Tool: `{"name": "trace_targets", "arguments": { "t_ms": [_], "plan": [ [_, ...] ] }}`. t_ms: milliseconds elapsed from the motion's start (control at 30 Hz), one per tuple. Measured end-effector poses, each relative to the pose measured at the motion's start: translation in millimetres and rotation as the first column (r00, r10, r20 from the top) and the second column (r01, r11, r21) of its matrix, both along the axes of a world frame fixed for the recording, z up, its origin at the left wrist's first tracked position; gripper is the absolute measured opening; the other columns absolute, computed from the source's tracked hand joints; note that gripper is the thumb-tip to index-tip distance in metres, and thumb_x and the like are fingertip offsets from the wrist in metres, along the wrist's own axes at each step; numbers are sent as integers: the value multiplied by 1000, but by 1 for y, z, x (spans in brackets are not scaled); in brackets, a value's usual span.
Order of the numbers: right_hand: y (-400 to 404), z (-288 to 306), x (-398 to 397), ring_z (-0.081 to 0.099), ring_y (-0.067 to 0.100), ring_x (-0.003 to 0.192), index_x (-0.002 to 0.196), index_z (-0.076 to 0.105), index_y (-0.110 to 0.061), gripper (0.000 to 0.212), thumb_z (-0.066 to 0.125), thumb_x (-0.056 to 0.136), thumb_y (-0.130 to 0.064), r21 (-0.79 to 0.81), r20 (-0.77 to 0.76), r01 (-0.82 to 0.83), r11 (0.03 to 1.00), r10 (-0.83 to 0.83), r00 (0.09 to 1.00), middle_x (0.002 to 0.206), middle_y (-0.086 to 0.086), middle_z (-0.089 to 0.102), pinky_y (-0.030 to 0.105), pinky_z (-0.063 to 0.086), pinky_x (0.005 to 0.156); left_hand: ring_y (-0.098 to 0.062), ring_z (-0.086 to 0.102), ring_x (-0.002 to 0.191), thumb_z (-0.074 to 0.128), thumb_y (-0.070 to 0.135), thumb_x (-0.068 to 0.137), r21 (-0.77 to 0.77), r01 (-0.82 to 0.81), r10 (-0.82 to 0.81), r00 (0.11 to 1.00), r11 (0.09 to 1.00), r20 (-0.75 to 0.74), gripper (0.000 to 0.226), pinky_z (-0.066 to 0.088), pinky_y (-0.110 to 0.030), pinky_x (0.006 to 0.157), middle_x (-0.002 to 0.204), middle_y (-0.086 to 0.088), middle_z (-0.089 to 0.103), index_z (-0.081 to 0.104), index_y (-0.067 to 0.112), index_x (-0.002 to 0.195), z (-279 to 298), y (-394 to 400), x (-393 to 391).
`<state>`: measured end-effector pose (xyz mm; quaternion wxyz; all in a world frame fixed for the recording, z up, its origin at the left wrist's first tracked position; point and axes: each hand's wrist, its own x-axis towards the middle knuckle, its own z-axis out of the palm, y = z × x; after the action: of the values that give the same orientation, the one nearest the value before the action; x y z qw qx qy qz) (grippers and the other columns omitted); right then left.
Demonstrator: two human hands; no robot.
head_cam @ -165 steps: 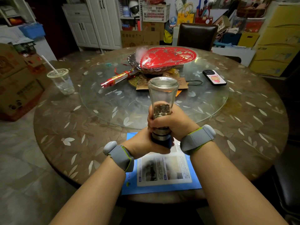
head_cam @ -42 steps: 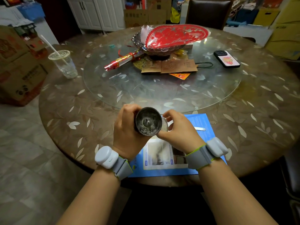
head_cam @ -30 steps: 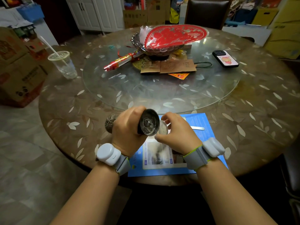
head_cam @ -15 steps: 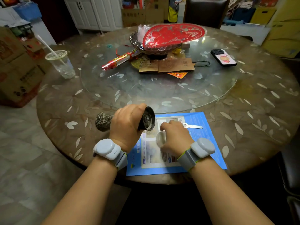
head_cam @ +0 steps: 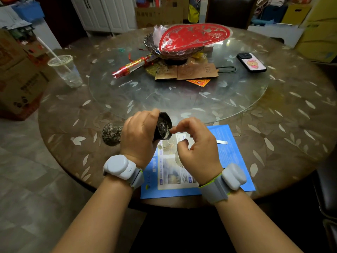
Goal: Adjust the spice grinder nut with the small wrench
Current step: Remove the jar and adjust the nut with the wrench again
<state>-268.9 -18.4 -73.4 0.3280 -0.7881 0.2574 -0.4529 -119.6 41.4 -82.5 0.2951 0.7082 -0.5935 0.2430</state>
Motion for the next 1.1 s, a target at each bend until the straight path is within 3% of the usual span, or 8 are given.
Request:
{"name": "trace_targets", "arguments": {
  "t_ms": [100,433,567,667,733,867,967,1100],
  "plan": [
    [-1,-1,-1,61,22,87,89,61,-14,34,46,63,1,-80,-32,-11,997,8,999,87,0,67,40,49,76,-34,55,72,81,15,67,14,21,-20,998,1000,-53,60,45,-40,64,86,-13,62,46,10,116,0,-1,3],
    [-1,3,0,63,31,88,85,66,-5,35,41,60,-5,-517,-199,-66,853,-45,979,76,5,66,40,44,77,-31,60,74,75,20,71,-25,23,-29,948,999,-318,49,47,-34,62,86,-8,65,43,22,109,1,-5,-7],
    [-6,1,2,62,29,79,80,64,-7,29,41,63,-6,-532,-249,-118,838,-22,968,72,4,63,37,40,76,-31,59,71,60,31,75,-5,53,-53,968,999,-243,40,49,-36,60,83,-10,65,44,20,111,-4,-4,-9],
    [-7,0,2,61,23,77,81,63,-14,32,41,59,-9,-274,-211,-96,957,38,977,77,-1,67,37,42,76,-32,59,72,60,33,74,-16,41,-44,966,999,-255,44,49,-36,61,85,-12,65,44,19,112,-5,-2,-7],
    [-4,3,4,59,21,71,82,57,-17,31,41,61,-2,155,-35,-104,982,111,993,81,-3,71,34,46,69,-33,59,73,70,26,72,-32,27,-34,966,999,-257,48,48,-36,63,86,-12,65,44,19,112,-6,-2,-4],
    [-5,15,4,51,20,51,88,49,-8,30,39,72,15,798,326,-301,521,46,944,86,15,74,25,38,54,-30,57,74,73,23,74,-56,47,-59,973,997,-223,47,44,-35,66,85,-12,64,44,17,111,-4,-3,-2],
    [-10,21,2,43,17,46,93,47,-8,27,42,78,13,897,366,-349,272,-11,931,82,16,72,21,37,47,-32,56,73,67,26,77,-67,68,-82,970,995,-230,42,47,-38,64,84,-13,63,45,16,111,-2,-4,-4],
    [-12,32,-4,36,13,39,98,46,-10,25,51,81,8,903,377,-377,205,40,925,80,15,71,22,19,45,-30,56,74,74,19,76,-101,73,-97,961,992,-259,46,48,-41,64,85,-13,64,45,16,111,4,-1,-13]
  ]
}}
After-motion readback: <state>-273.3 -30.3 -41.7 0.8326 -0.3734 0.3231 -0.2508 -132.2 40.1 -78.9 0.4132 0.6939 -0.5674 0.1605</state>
